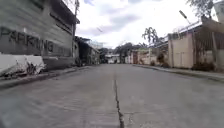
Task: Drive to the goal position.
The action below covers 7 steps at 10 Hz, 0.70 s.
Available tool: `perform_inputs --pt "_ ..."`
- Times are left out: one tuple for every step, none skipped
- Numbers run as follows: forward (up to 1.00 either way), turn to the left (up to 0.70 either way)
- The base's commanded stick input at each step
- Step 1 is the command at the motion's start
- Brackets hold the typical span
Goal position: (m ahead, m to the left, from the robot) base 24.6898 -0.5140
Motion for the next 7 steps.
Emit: perform_inputs --pt "1.00 0.23" --pt "1.00 0.23" --pt "1.00 0.23" --pt "1.00 0.23" --pt "1.00 0.23" --pt "1.00 0.23" --pt "1.00 0.23"
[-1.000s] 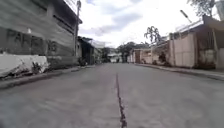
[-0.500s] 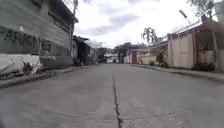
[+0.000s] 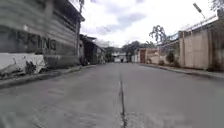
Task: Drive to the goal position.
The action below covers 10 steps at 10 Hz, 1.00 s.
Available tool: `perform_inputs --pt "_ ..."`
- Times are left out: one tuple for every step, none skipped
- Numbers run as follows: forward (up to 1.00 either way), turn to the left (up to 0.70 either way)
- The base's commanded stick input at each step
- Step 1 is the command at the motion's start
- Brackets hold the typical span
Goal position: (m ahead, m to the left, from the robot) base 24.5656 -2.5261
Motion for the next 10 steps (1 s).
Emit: perform_inputs --pt "1.00 0.19" --pt "1.00 -0.04" --pt "1.00 -0.17" --pt "1.00 -0.17" --pt "1.00 -0.17" --pt "1.00 -0.17" --pt "1.00 -0.17" --pt "1.00 -0.17" --pt "1.00 -0.17" --pt "1.00 -0.17"
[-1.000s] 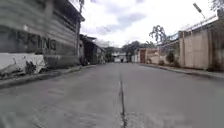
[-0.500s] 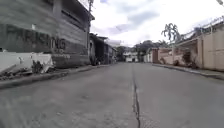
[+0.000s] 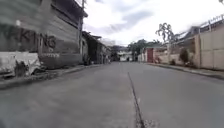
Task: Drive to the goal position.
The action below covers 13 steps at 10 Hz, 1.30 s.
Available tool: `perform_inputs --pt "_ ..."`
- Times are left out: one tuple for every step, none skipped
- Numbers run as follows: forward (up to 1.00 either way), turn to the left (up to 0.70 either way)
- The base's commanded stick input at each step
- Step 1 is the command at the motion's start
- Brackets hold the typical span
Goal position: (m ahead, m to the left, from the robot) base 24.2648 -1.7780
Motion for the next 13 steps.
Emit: perform_inputs --pt "1.00 -0.17" --pt "1.00 -0.17" --pt "1.00 -0.17" --pt "1.00 -0.17" --pt "1.00 -0.17" --pt "1.00 -0.17" --pt "1.00 -0.17" --pt "1.00 -0.17" --pt "1.00 -0.17" --pt "1.00 -0.17" --pt "1.00 -0.17" --pt "1.00 -0.17" --pt "1.00 -0.17"
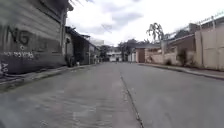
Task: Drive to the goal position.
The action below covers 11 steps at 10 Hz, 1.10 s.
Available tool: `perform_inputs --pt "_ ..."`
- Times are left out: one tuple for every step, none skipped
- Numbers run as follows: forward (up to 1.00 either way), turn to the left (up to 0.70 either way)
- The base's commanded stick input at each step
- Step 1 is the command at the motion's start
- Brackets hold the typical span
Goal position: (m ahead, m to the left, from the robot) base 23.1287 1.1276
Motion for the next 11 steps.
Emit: perform_inputs --pt "1.00 -0.17" --pt "1.00 -0.17" --pt "1.00 -0.17" --pt "1.00 -0.17" --pt "1.00 -0.17" --pt "1.00 -0.17" --pt "1.00 -0.17" --pt "1.00 -0.17" --pt "1.00 -0.17" --pt "1.00 -0.17" --pt "1.00 -0.17"
